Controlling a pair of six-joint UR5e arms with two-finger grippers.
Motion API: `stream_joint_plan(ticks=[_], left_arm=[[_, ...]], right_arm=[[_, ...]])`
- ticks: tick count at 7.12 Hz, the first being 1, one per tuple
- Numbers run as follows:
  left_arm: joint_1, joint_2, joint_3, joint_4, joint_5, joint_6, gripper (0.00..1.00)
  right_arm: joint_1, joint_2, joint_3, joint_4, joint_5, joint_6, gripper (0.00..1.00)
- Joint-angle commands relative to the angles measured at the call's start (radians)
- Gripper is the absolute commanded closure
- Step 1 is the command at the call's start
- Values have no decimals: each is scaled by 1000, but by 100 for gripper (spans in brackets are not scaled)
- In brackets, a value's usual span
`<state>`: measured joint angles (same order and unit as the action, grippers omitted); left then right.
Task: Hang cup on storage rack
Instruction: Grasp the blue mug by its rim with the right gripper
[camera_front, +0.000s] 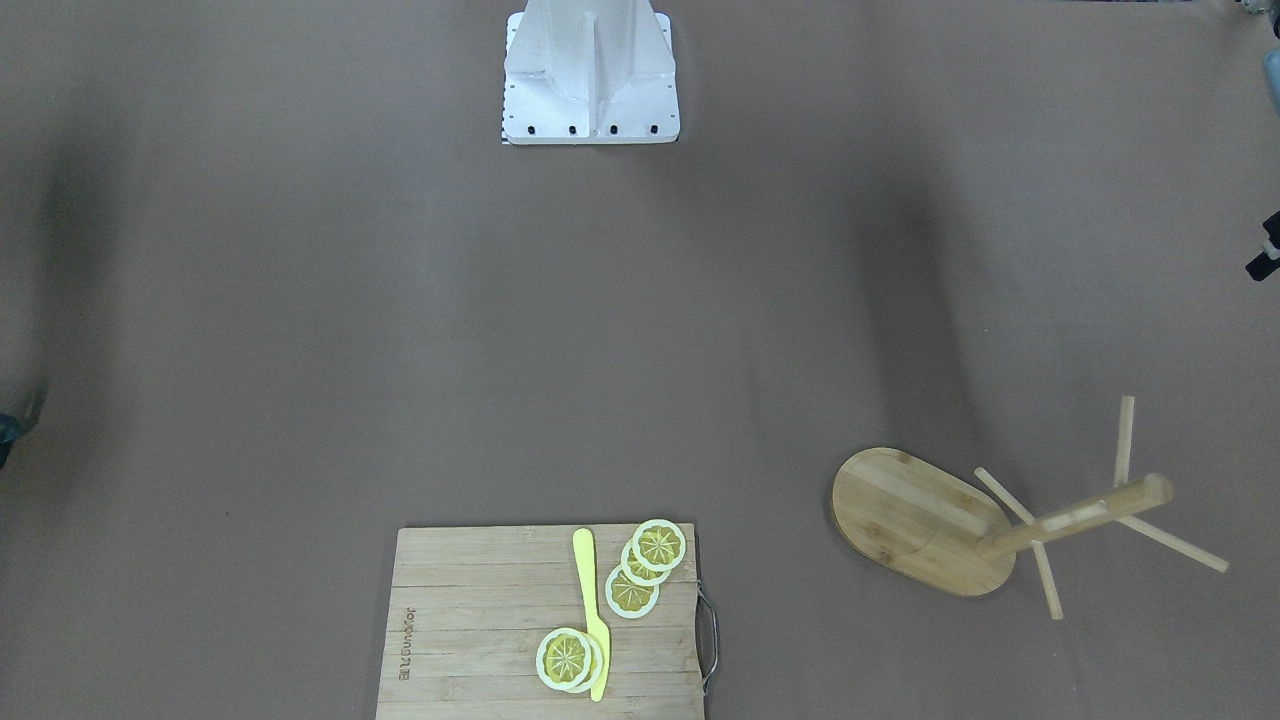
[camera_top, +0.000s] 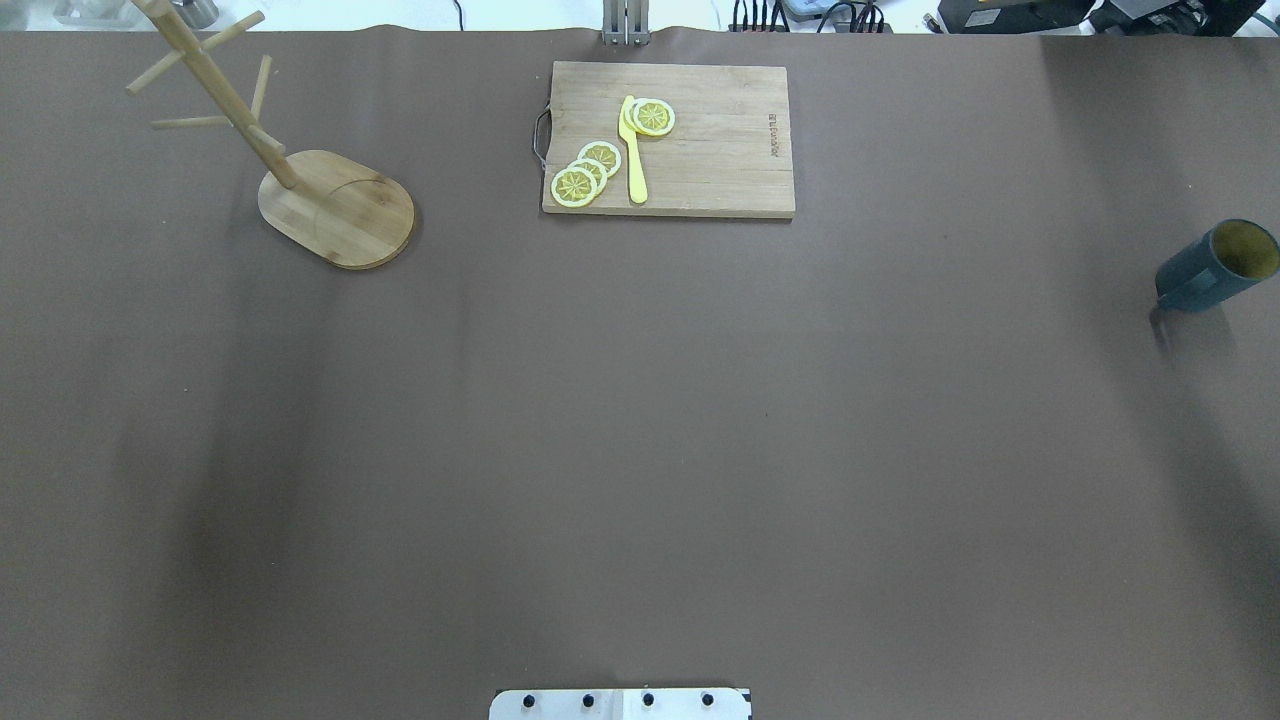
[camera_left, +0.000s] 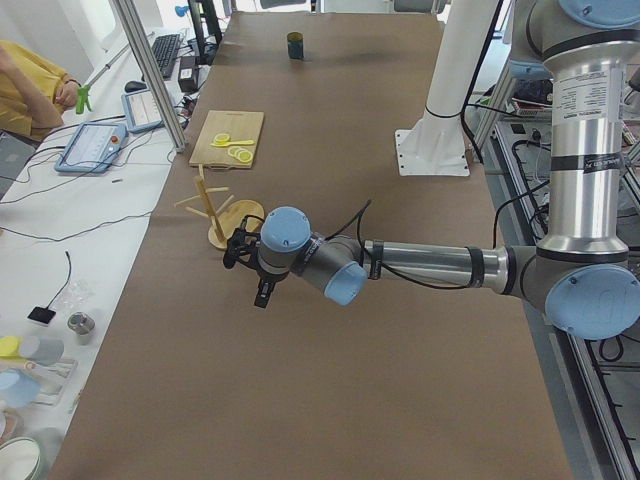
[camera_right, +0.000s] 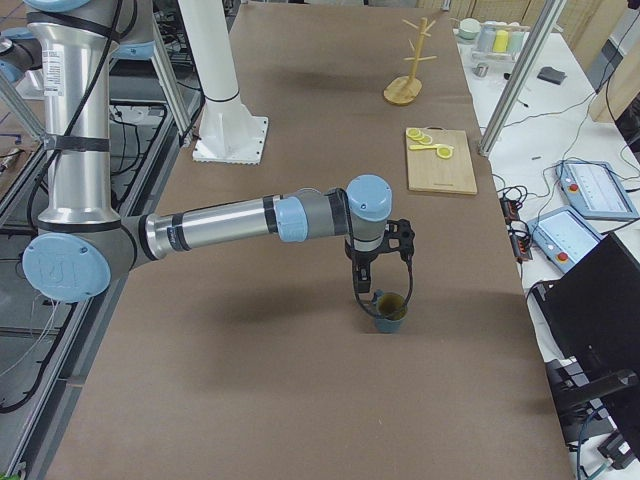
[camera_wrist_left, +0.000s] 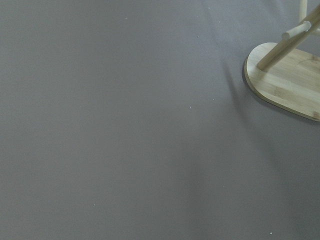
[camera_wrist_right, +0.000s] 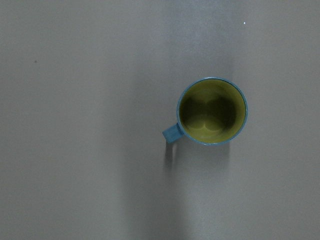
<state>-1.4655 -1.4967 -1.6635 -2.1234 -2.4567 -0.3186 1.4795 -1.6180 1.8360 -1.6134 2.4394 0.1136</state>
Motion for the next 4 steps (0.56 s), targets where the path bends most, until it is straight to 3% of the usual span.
stream_joint_plan(ticks=[1,2,3,4], left_arm=[[1,-2,18,0,-1,-19,2],[2,-2,18,0,-2,-19,2],[2,-5,19,0,1,-20,2],[2,-8,24,0,1,-19,2]], right_arm=[[-1,-2,-11,1,-7,-5,0],[-2,27,-90,1,-11,-3,0],[-2,144,-257,3,-19,-34,0],[-2,215,-367,3,-63,-134,0]])
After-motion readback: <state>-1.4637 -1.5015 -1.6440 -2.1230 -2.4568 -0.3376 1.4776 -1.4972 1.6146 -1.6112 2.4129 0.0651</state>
